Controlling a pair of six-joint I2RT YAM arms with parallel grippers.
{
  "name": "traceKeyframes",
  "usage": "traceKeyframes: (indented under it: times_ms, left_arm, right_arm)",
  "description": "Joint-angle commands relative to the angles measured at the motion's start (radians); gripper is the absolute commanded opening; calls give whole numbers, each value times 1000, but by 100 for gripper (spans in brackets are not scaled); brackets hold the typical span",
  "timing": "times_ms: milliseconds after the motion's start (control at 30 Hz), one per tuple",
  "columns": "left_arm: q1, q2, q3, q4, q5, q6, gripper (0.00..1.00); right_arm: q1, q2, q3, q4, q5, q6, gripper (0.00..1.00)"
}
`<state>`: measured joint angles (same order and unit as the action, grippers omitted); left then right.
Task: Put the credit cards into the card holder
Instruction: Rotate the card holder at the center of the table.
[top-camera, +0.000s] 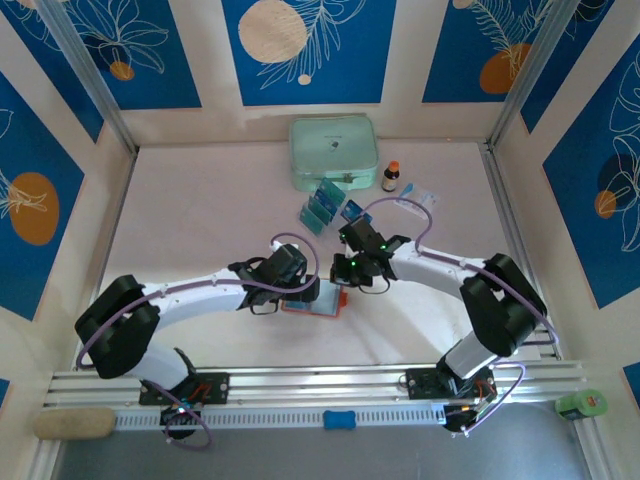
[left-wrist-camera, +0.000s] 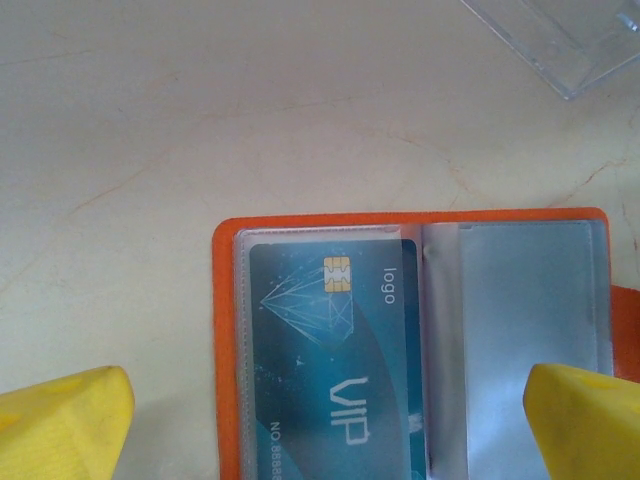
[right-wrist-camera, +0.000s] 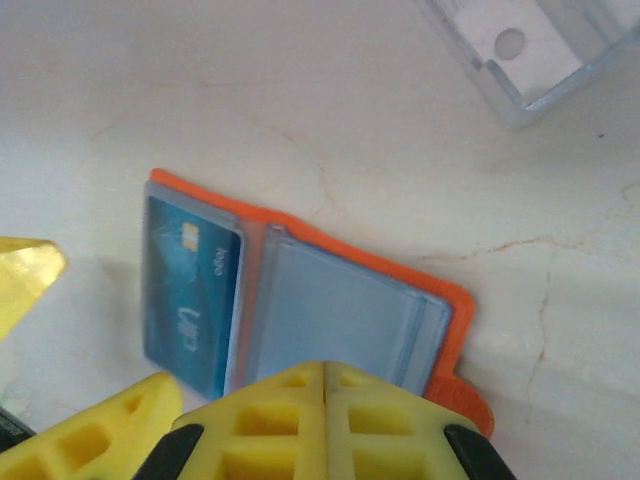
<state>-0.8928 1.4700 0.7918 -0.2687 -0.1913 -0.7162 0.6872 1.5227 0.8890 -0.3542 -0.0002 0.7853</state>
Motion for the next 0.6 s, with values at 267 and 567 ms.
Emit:
traceKeyframes:
  times_ms: [267,567]
  left_arm:
    - [-9,-13,-26,8,-20,7,100]
    - [-11,-21,-28,-3,-14,11,100]
  right_arm:
    - [102,-130,-131,33,60,148,0]
    - [124,-52,-161,84,144,158,0]
